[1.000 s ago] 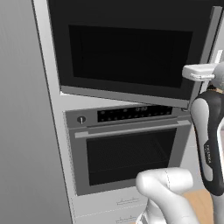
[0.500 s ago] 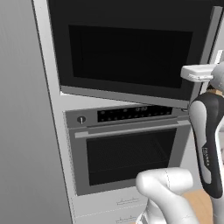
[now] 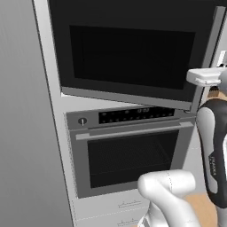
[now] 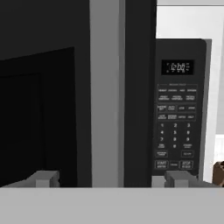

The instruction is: Open the microwave, place the bowl with waffle inside the microwave, then close the microwave door and turn it on.

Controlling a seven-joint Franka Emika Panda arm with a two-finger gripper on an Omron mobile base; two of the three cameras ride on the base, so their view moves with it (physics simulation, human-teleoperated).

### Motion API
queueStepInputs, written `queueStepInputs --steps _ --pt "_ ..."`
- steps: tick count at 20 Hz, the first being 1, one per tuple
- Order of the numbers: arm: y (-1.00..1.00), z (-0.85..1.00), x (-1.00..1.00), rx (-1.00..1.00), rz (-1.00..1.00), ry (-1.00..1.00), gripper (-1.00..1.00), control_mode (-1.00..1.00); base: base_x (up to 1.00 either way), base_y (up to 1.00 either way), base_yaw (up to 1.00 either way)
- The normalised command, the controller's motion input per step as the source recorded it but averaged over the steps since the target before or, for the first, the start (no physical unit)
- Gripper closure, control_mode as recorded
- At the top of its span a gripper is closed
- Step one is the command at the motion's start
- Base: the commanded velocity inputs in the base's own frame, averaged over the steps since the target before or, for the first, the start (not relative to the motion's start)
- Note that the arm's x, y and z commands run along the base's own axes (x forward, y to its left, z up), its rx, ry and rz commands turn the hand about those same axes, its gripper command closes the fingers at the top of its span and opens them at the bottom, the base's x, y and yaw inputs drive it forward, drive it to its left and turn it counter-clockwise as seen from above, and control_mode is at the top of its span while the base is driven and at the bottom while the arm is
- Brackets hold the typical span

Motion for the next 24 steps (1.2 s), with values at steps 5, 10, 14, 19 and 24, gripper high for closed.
queueStepInputs --steps 5,10,14,19,24 --pt "-0.57 0.0 -0.67 0.02 0.19 -0.02 -1.0 -1.0 0.0 0.0 0.0" --pt "-1.0 0.0 0.1 0.1 0.32 0.0 -1.0 -1.0 0.0 0.0 0.0" --pt "-0.62 -0.04 0.67 0.11 0.4 0.01 -1.0 -1.0 0.0 0.0 0.0" --pt "0.11 -0.46 0.9 0.0 0.49 0.01 -1.0 -1.0 0.0 0.0 0.0" --pt "0.11 -0.35 0.93 0.03 0.54 0.01 -1.0 -1.0 0.0 0.0 0.0"
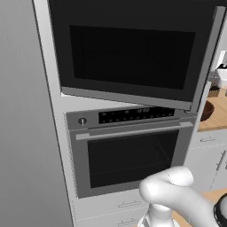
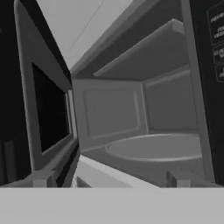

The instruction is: Open the microwave, place the bowl with waffle inside the microwave, then close the microwave door and turn it on.

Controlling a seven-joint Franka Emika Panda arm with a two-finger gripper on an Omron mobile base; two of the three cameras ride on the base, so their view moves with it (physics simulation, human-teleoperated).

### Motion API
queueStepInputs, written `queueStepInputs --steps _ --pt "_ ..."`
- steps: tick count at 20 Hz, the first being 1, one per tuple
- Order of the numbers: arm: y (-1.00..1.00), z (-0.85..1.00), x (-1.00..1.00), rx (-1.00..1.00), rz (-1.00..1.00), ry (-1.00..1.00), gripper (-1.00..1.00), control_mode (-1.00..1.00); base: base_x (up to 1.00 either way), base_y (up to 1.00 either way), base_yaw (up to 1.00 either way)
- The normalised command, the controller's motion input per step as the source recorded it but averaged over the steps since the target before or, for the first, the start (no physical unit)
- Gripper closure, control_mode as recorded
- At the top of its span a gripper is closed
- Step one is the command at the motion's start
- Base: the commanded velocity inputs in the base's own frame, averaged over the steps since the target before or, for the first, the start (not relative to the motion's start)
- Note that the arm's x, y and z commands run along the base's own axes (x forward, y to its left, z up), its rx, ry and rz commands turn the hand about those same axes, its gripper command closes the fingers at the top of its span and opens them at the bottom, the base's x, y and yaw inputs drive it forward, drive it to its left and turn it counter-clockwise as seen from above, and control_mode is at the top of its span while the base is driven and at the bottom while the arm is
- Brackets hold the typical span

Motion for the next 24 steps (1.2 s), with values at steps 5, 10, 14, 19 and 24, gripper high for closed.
queueStepInputs --steps 5,10,14,19,24 --pt "0.0 -0.01 0.63 0.09 0.46 0.0 -1.0 -1.0 0.0 0.0 0.0" --pt "0.08 0.0 0.23 0.06 0.38 0.0 -1.0 -1.0 0.0 0.0 0.0" --pt "0.43 0.0 -0.14 0.0 0.29 0.0 -1.0 -1.0 0.0 0.0 0.0" --pt "0.53 0.0 -0.55 0.0 0.19 0.0 -1.0 -1.0 0.0 0.0 0.0" --pt "0.74 0.0 -0.73 -0.02 0.07 0.0 -1.0 -1.0 0.0 0.0 0.0"
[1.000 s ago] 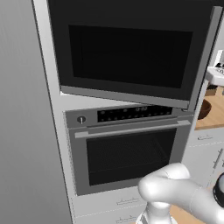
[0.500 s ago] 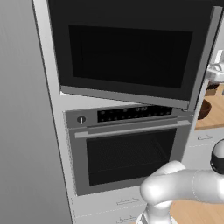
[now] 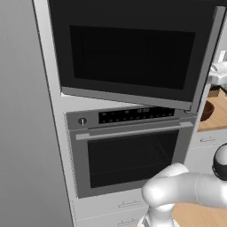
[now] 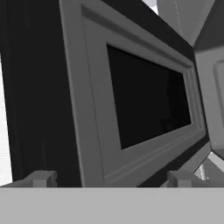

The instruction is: Open the microwave, place the bowl with waffle inside the microwave, then close the microwave door and turn it on.

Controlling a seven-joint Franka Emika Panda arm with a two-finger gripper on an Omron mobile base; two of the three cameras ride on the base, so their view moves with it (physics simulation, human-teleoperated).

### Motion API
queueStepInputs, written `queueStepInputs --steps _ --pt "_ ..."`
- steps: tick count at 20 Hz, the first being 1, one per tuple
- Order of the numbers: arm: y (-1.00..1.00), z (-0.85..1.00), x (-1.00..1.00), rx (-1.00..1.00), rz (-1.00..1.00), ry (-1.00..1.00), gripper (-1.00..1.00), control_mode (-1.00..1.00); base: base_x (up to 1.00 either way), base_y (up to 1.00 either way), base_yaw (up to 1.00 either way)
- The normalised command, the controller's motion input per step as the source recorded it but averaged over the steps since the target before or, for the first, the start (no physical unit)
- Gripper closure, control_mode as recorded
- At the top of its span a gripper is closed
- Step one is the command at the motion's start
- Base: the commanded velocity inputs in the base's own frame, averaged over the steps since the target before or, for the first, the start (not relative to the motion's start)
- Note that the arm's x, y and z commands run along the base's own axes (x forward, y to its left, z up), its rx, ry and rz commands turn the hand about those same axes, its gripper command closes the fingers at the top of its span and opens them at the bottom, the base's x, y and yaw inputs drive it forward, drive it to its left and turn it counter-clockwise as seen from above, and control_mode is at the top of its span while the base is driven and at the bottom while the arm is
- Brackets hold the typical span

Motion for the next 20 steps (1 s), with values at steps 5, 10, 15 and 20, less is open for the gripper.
queueStepInputs --steps 5,10,15,20 --pt "0.78 0.0 -0.99 -0.02 0.02 0.0 -1.0 -1.0 0.0 0.0 0.0" --pt "0.82 0.0 -1.0 -0.01 0.0 0.0 -1.0 -1.0 0.0 0.0 0.0" --pt "0.9 0.0 -0.75 0.0 0.0 0.0 -1.0 -1.0 0.0 0.0 0.0" --pt "0.93 0.0 -0.38 0.0 -0.01 0.01 -1.0 -1.0 0.0 0.0 0.0"
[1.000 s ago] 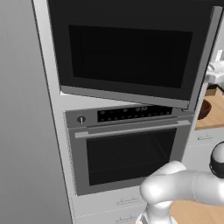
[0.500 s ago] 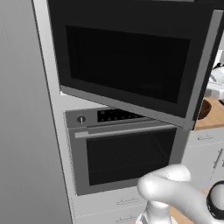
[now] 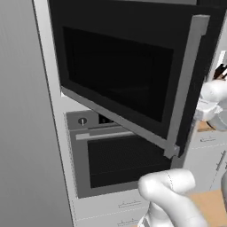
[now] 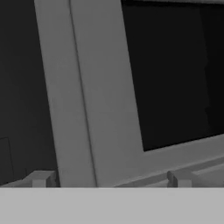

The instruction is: Open the microwave, place the bowl with waffle inside the microwave, then close the microwave door and turn it on.

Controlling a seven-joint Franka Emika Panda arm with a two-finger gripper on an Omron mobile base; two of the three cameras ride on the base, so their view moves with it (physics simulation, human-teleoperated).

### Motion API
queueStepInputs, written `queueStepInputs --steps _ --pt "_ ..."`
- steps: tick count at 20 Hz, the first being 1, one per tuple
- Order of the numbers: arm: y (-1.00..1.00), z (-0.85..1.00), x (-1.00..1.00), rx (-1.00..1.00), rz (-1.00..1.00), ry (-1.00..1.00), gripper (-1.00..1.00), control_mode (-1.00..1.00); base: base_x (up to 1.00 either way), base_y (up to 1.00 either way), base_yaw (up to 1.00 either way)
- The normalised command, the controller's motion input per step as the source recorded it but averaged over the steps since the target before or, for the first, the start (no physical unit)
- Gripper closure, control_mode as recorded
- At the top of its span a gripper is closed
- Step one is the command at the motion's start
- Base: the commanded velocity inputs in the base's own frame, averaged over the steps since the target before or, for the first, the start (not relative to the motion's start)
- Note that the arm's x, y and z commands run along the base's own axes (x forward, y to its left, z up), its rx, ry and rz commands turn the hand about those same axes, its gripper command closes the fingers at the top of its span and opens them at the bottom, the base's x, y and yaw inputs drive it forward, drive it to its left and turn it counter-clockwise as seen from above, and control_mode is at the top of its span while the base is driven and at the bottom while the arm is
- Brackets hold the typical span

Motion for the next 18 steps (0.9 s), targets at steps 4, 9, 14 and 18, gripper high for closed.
queueStepInputs --steps 4,9,14,18 --pt "0.99 0.0 -0.12 -0.01 -0.05 0.03 -1.0 -1.0 0.0 0.0 0.0" --pt "0.98 0.0 -0.08 0.0 -0.07 0.05 -1.0 -1.0 0.0 0.0 0.0" --pt "0.85 0.0 -0.01 0.0 -0.08 0.04 -1.0 -1.0 0.0 0.0 0.0" --pt "0.65 0.0 0.0 -0.02 -0.08 0.01 -1.0 -1.0 0.0 0.0 0.0"
